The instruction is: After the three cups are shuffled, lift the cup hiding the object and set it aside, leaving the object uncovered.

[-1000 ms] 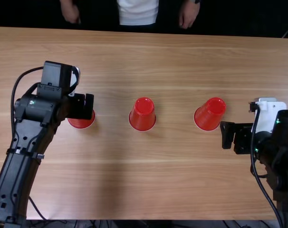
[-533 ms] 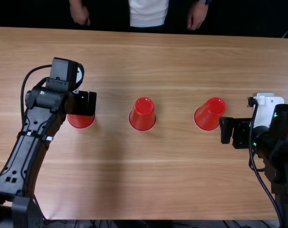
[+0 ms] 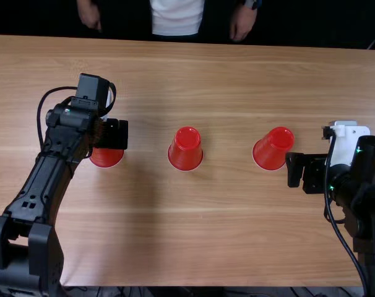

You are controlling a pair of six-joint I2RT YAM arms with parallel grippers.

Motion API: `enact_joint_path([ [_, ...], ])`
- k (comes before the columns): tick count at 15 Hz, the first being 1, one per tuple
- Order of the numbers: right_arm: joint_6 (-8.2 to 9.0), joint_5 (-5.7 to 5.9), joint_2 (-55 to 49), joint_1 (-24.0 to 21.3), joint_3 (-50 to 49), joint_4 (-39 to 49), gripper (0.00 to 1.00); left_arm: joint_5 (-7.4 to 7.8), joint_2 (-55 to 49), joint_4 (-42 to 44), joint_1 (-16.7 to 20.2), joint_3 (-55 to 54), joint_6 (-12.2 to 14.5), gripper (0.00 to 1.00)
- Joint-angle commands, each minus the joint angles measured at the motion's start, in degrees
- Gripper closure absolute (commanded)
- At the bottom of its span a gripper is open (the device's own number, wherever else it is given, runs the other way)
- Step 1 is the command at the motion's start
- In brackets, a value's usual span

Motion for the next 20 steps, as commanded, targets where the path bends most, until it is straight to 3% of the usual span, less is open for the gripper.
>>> enact_joint_path([
  [1, 0.44, -0.01, 0.3, 0.0, -0.6, 0.2, 0.00, -0.38, 2.0, 0.2, -0.1, 3.1, -2.0, 0.00],
  [7, 0.44, -0.01, 0.3, 0.0, -0.5, 0.2, 0.00, -1.01, 5.5, -0.7, 0.4, 3.9, -2.2, 0.00],
  [9, 0.44, -0.01, 0.3, 0.1, -0.5, 0.2, 0.00, -1.64, 5.7, -0.8, 0.4, 3.9, -2.2, 0.22],
  [12, 0.44, -0.01, 0.3, 0.1, -0.5, 0.2, 0.00, -4.17, 5.7, -0.9, 0.4, 4.4, -2.1, 0.52],
  [13, 0.44, -0.01, 0.3, 0.1, -0.5, 0.3, 0.00, -4.17, 5.7, -0.9, 0.4, 4.4, -2.1, 0.68],
  [14, 0.44, -0.01, 0.3, 0.1, -0.5, 0.3, 0.00, -4.17, 5.7, -1.0, 0.5, 4.4, -2.0, 0.89],
  [15, 0.44, -0.01, 0.3, 0.1, -0.5, 0.3, 0.00, -4.17, 5.7, -1.0, 0.6, 4.4, -2.0, 1.00],
  [20, 0.44, -0.01, 0.3, 0.1, -0.6, 0.3, 0.00, -4.07, 4.9, -1.6, 0.5, 5.9, -1.9, 1.00],
])
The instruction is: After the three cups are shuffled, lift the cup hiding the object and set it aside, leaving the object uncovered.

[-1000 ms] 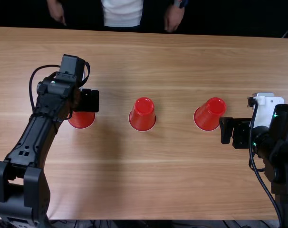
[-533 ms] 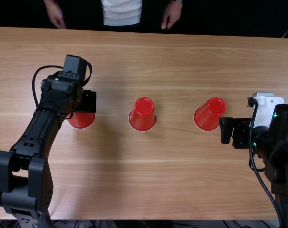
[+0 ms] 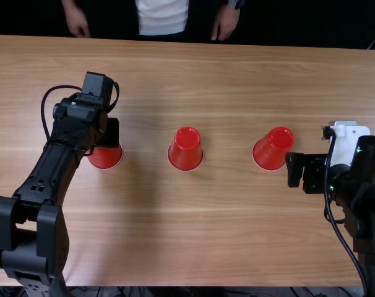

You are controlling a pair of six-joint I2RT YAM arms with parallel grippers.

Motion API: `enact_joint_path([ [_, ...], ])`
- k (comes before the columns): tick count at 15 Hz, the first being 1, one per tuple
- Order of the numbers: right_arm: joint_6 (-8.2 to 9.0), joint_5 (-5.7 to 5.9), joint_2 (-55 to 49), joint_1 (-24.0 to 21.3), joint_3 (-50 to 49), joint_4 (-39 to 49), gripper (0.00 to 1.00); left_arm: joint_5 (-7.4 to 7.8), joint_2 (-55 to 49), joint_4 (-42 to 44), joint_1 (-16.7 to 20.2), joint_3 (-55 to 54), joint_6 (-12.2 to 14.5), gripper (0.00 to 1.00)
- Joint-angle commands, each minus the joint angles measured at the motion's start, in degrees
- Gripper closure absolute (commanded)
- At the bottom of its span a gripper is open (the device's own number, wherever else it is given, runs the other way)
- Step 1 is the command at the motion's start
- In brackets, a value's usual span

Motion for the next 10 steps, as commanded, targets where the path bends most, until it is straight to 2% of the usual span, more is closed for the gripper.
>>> enact_joint_path([
  [1, 0.44, -0.01, 0.3, 0.1, -0.6, 0.3, 0.00, -0.64, -0.4, -0.1, 0.4, 4.5, -0.4, 1.00],
  [5, 0.44, -0.01, 0.4, 0.2, -0.6, 0.4, 0.00, 0.31, -5.0, -7.7, 0.2, 11.9, -0.4, 1.00],
  [7, 0.55, -0.01, 0.4, 0.7, -0.6, 0.3, 0.00, 0.21, -6.4, -11.0, 0.7, 14.2, -0.4, 1.00],
  [10, 0.55, -0.01, 0.4, 0.8, -0.6, 0.3, 0.00, -0.32, -8.4, -11.9, 7.5, 14.0, -0.5, 1.00],
])
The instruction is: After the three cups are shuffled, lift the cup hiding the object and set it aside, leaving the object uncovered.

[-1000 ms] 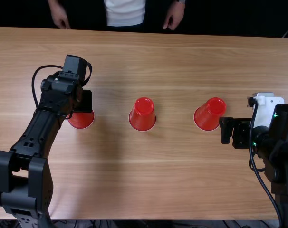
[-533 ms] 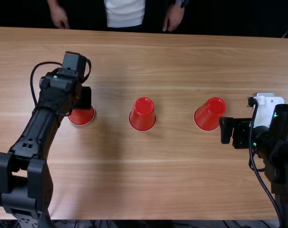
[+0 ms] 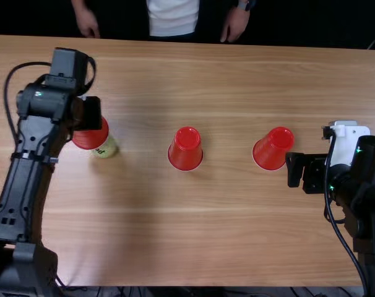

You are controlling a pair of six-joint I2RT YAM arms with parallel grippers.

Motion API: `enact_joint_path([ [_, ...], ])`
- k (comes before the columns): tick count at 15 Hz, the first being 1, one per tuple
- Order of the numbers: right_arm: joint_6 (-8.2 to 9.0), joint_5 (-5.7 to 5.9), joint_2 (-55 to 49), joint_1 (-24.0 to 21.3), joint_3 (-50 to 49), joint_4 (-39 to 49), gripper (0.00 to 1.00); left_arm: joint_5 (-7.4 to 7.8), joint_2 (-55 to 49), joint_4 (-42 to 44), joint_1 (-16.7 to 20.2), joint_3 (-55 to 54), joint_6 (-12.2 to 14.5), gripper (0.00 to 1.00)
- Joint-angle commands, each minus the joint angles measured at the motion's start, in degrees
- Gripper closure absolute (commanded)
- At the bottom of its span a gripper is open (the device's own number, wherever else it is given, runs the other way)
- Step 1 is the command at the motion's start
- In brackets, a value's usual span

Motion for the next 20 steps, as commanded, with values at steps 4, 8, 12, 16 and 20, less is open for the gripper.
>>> enact_joint_path([
  [4, 0.53, 0.01, 0.3, 0.7, -0.6, 0.2, 0.00, -0.39, -5.3, -0.2, 7.8, 0.1, -0.4, 1.00],
  [8, 0.63, 0.01, 0.4, 0.7, -0.6, 0.2, 0.00, -0.39, -6.4, 0.0, 12.6, -3.8, -0.3, 1.00],
  [12, 0.63, 0.01, 0.4, 0.7, -0.6, 0.2, 0.00, -0.07, -5.9, 0.7, 15.0, -9.0, -0.2, 1.00],
  [16, 0.53, 0.01, 0.4, 1.0, -0.4, 0.2, 0.00, -0.18, -2.9, 1.2, 15.2, -11.9, -0.3, 1.00],
  [20, 0.53, 0.12, 0.4, 1.0, -0.4, 0.2, 0.00, -0.39, 2.3, 1.3, 15.2, -12.7, -0.4, 0.71],
])
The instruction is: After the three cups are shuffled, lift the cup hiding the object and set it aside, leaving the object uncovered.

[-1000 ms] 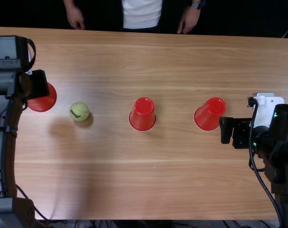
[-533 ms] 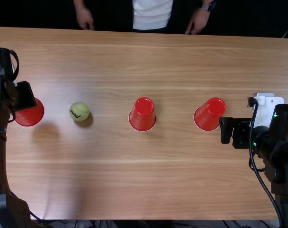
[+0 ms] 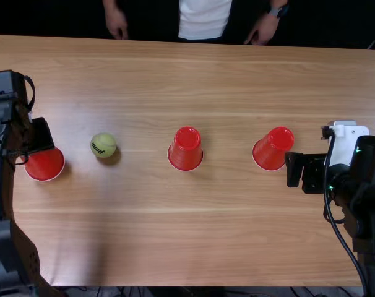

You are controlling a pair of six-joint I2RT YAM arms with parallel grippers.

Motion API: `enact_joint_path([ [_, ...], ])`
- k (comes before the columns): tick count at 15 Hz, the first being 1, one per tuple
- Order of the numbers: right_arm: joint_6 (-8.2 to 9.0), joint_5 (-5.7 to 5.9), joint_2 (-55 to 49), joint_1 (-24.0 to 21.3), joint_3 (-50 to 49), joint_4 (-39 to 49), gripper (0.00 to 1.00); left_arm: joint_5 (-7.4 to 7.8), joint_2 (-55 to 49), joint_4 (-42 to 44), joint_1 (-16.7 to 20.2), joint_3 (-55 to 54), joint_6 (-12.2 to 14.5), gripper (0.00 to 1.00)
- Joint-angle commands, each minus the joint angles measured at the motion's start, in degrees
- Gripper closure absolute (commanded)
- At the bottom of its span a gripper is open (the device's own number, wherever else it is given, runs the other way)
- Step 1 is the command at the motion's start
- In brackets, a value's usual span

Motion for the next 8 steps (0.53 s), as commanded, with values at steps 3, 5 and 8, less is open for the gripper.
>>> enact_joint_path([
  [3, 0.35, 0.10, 0.4, 0.6, -0.2, 0.2, 0.00, -0.05, 1.3, 0.0, 0.5, -1.0, -0.6, 0.22],
  [5, 0.35, 0.10, 0.4, 0.6, -0.1, 0.2, 0.00, 0.16, 0.9, -0.1, 0.5, -1.0, -0.6, 0.00],
  [8, 0.35, -0.01, 0.5, 0.6, -0.1, 0.2, 0.00, 0.16, 0.3, -0.2, 0.6, -0.7, -0.6, 0.00],
])
